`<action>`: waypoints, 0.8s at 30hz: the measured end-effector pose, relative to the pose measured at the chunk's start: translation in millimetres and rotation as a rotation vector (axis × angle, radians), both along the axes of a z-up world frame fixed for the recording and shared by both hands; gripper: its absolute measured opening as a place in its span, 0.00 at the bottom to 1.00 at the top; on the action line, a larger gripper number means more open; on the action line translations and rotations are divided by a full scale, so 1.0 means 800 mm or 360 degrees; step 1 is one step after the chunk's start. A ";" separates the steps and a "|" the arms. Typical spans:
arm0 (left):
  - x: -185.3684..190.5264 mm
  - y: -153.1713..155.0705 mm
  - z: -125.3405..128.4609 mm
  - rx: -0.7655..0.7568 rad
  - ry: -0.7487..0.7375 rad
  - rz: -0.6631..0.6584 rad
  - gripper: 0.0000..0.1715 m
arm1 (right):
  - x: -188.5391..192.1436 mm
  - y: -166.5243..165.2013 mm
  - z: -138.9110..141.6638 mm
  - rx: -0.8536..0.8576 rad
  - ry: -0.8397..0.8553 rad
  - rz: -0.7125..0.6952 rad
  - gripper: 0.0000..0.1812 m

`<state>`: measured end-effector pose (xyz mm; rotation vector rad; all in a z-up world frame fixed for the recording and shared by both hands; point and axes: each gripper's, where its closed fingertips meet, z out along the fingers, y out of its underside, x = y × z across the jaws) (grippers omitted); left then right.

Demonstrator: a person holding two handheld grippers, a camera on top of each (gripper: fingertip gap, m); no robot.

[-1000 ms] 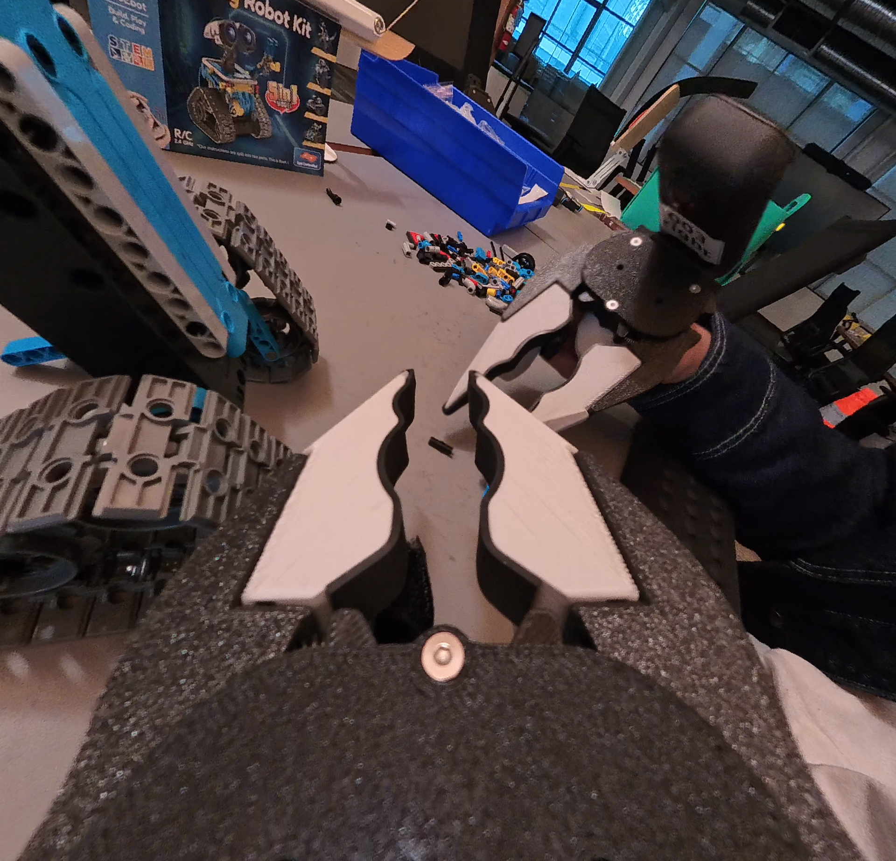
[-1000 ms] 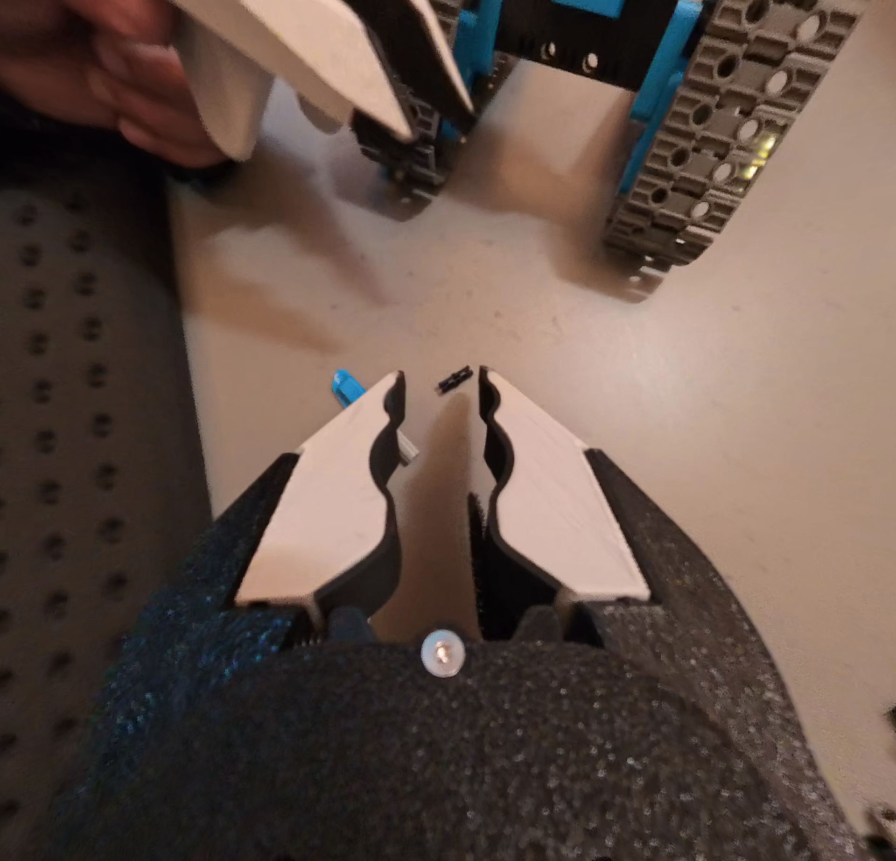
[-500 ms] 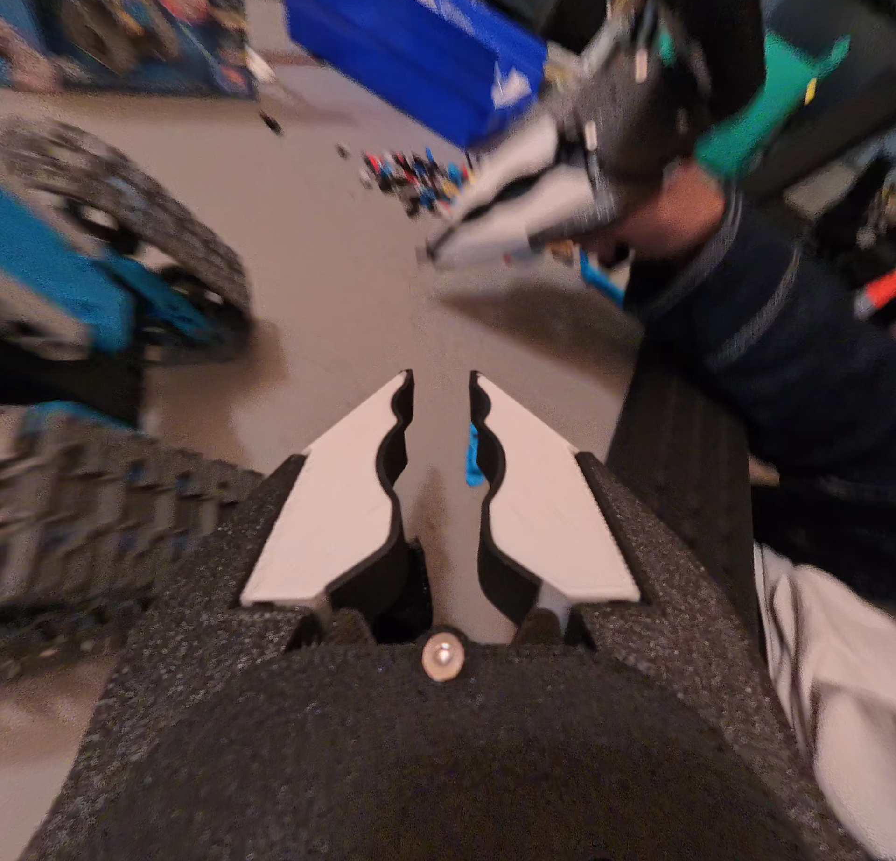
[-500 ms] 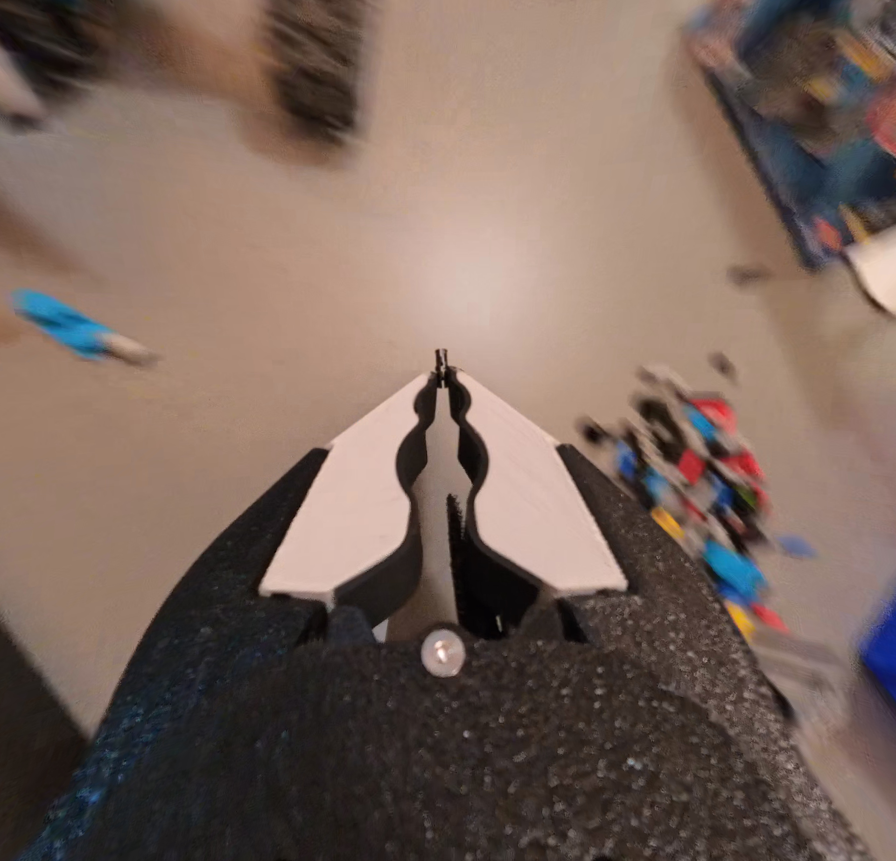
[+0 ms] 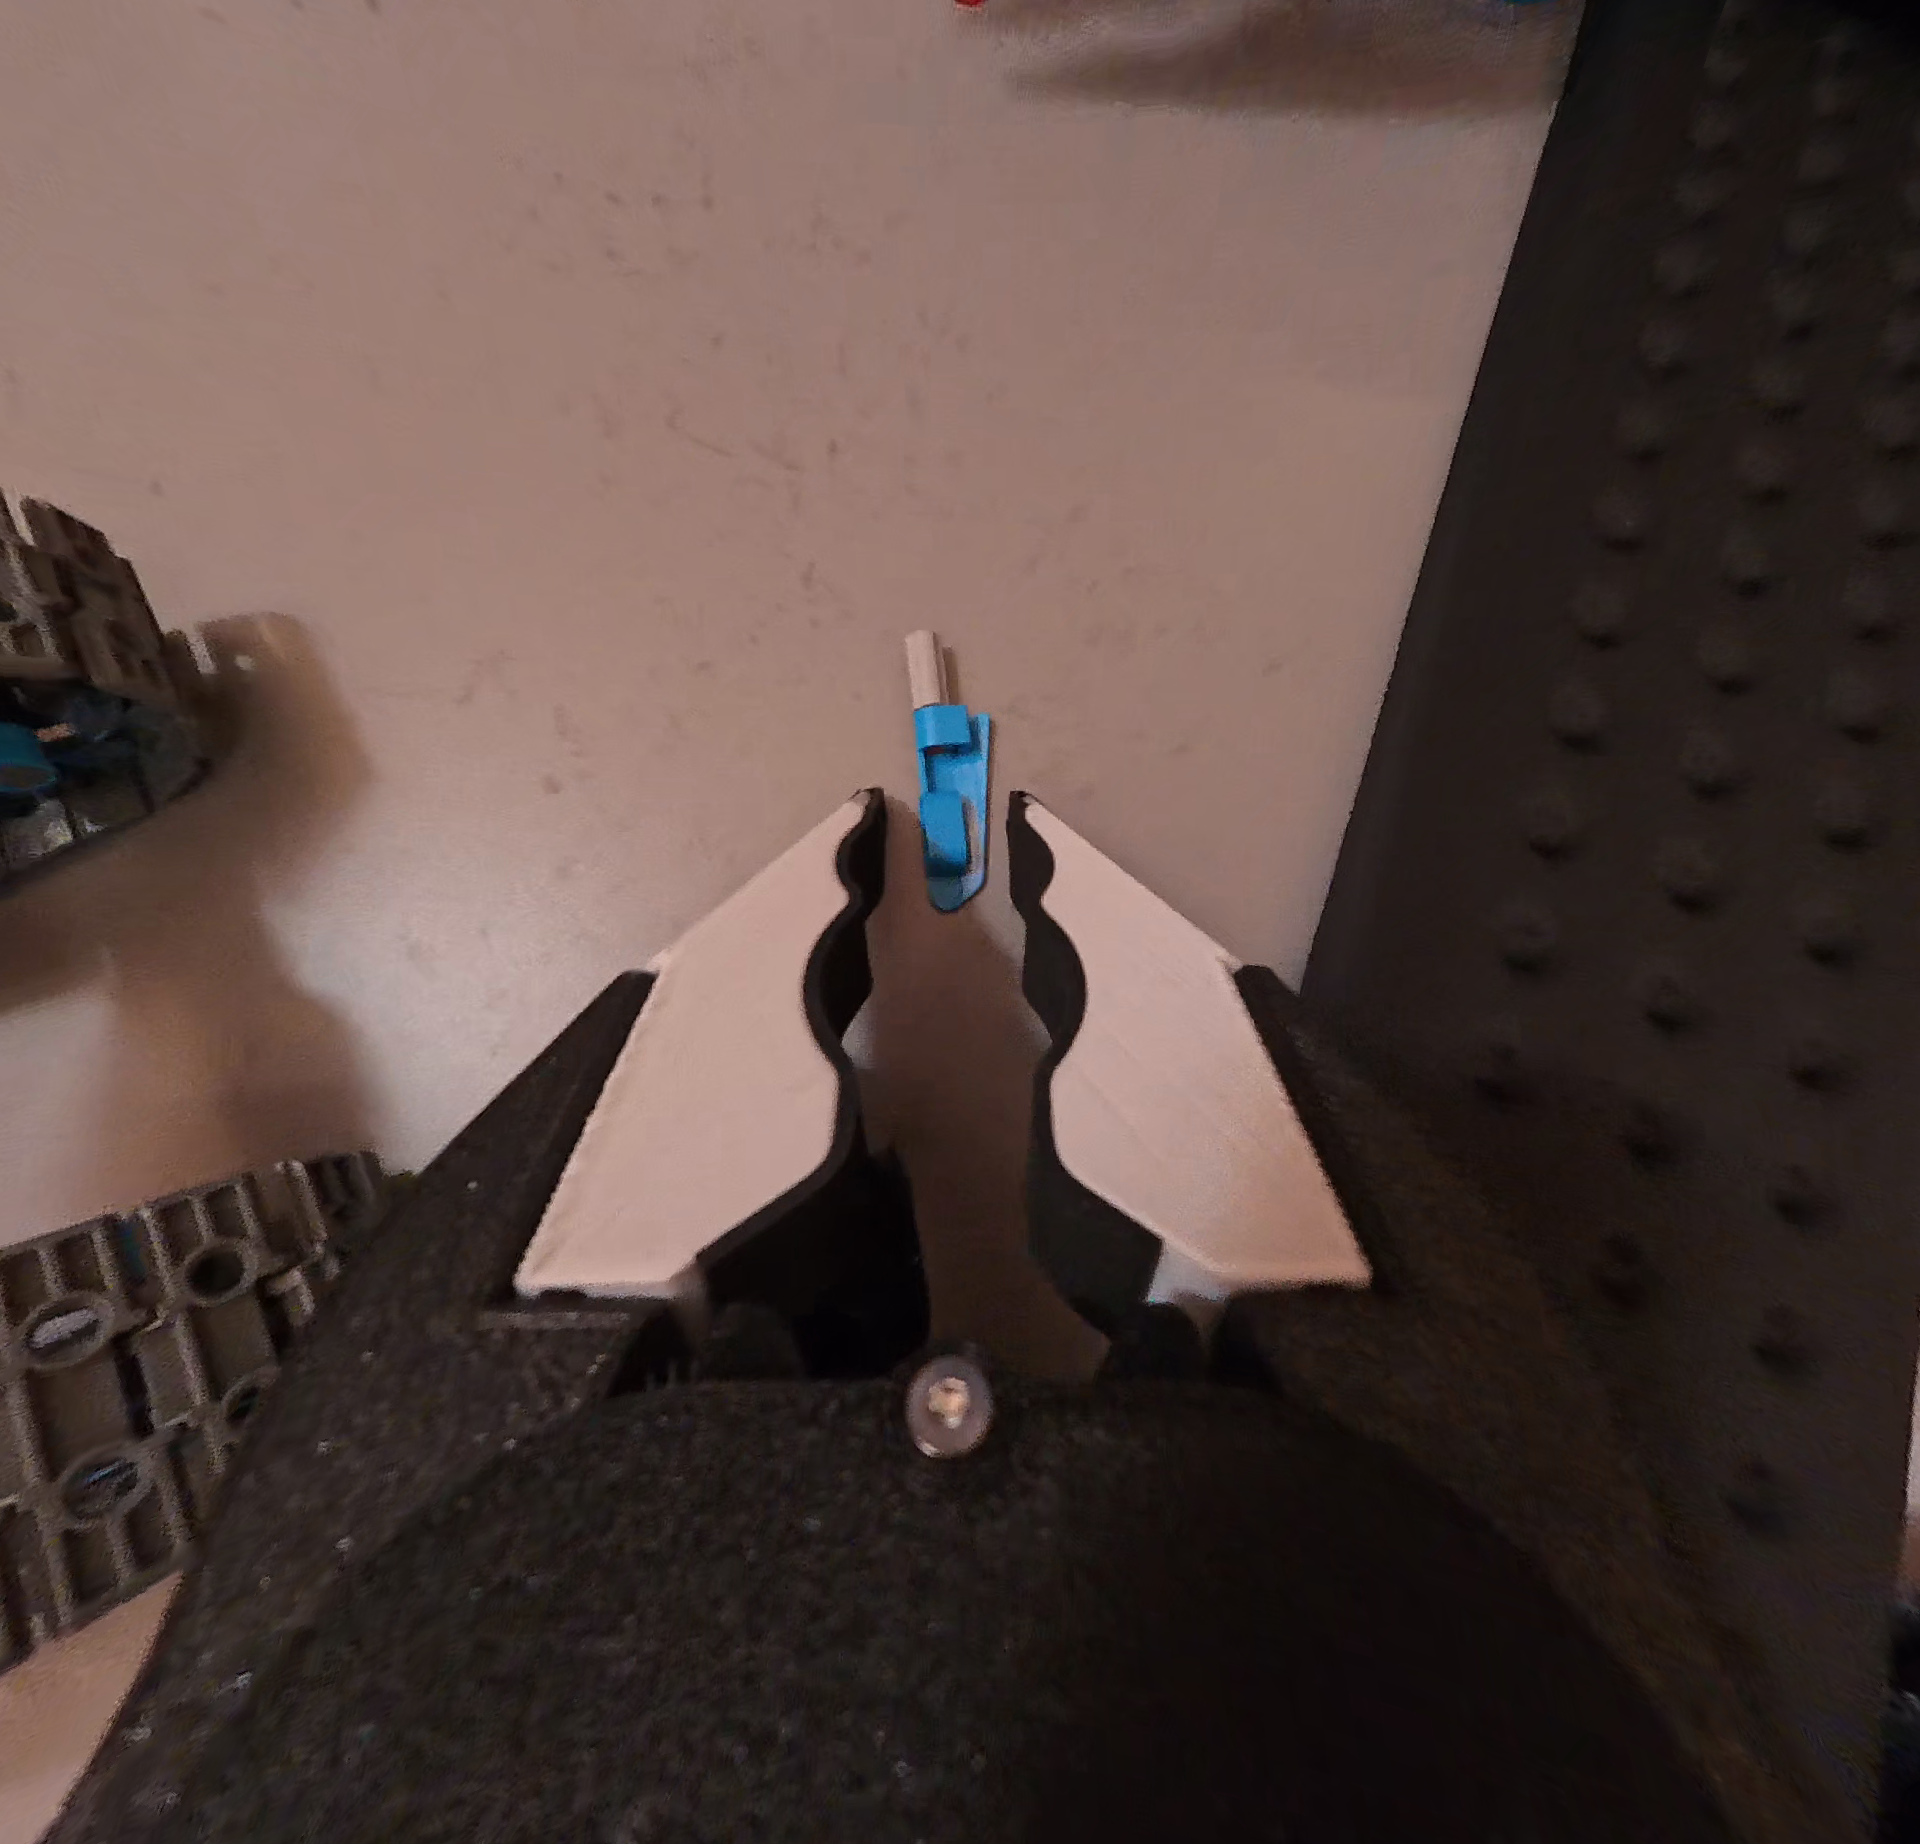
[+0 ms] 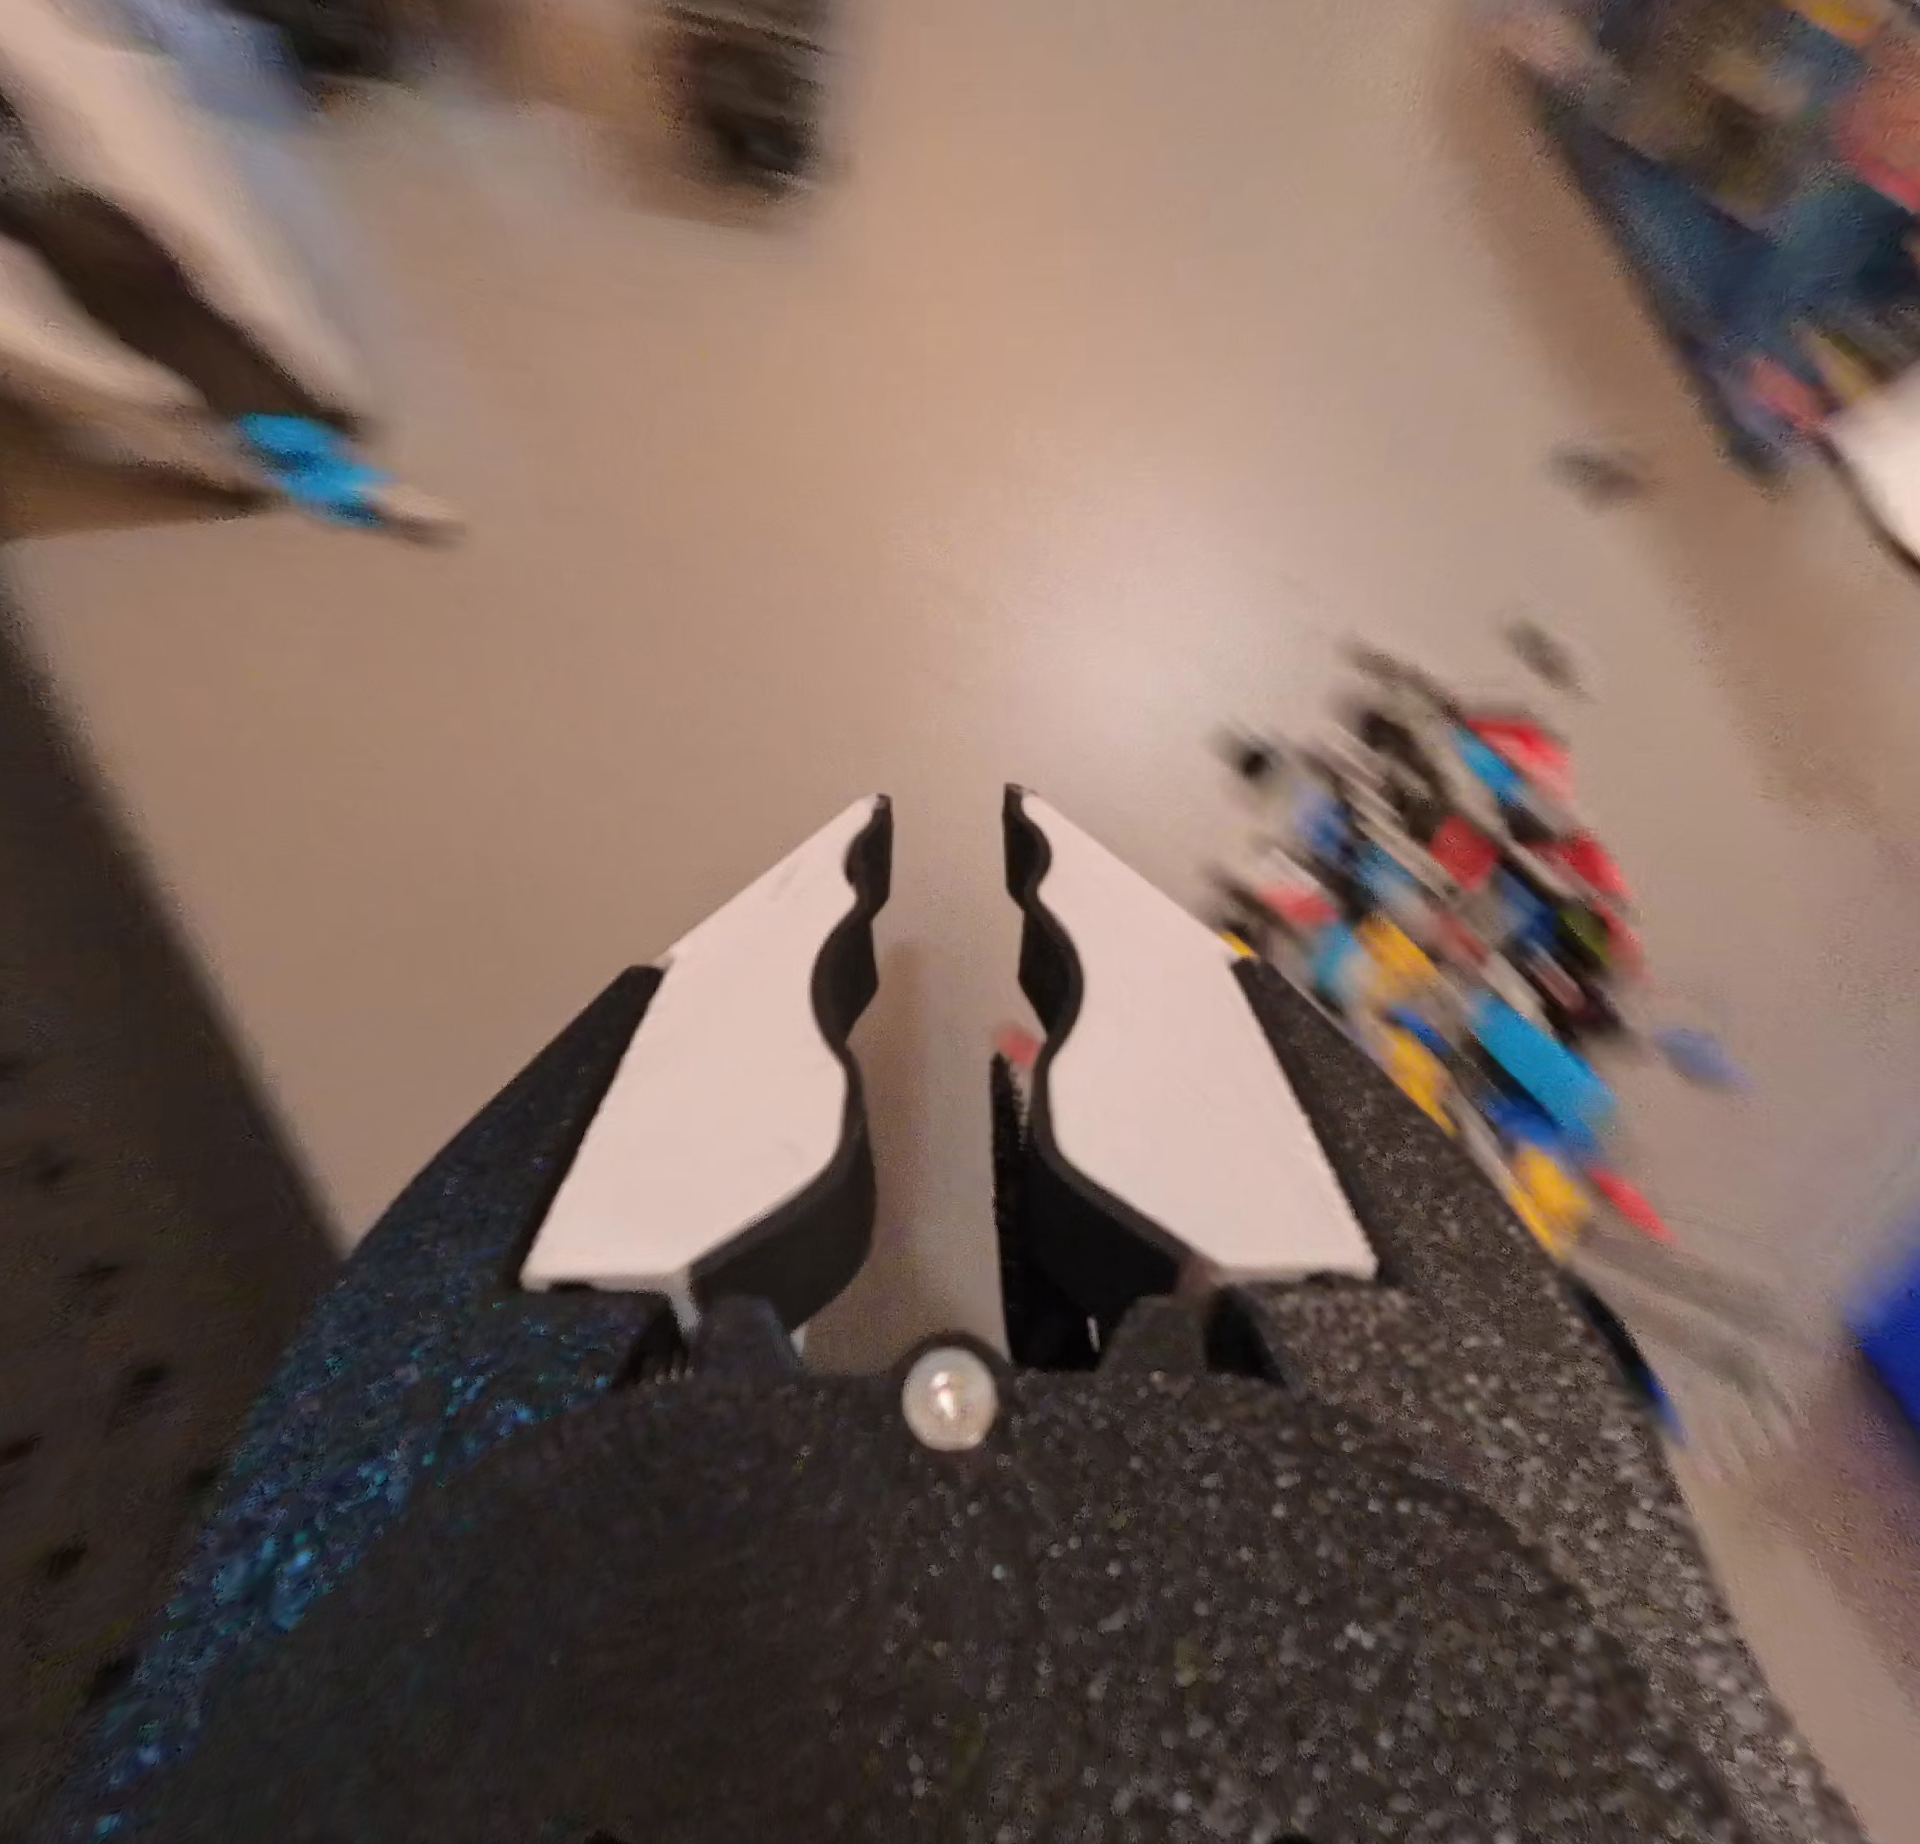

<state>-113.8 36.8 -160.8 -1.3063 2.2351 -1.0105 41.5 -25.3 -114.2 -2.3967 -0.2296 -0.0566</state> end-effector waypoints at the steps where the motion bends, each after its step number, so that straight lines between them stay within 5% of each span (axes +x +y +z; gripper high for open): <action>1: 0.000 0.000 0.000 -0.0013 0.0008 -0.0005 0.09 | -0.046 0.014 -0.005 -0.0004 0.0052 0.0227 0.11; 4: -0.001 -0.001 0.000 0.0011 -0.0009 -0.0067 0.06 | -0.138 0.044 -0.036 -0.0052 0.0069 0.0669 0.11; 7: -0.003 -0.001 0.000 0.0018 -0.0014 -0.0141 0.06 | -0.163 0.053 -0.058 -0.0133 0.0110 0.0790 0.07; 18: -0.005 -0.002 0.000 0.0053 -0.0050 -0.0263 0.05 | -0.179 0.069 -0.054 -0.0106 0.0332 0.0864 0.01; 21: -0.007 -0.001 0.000 0.0038 -0.0042 -0.0267 0.05 | -0.145 0.053 -0.061 -0.0139 0.0201 0.0812 0.00; 24: -0.009 0.000 0.000 0.0030 -0.0037 -0.0265 0.05 | -0.117 0.031 -0.059 -0.0113 0.0369 0.0686 0.00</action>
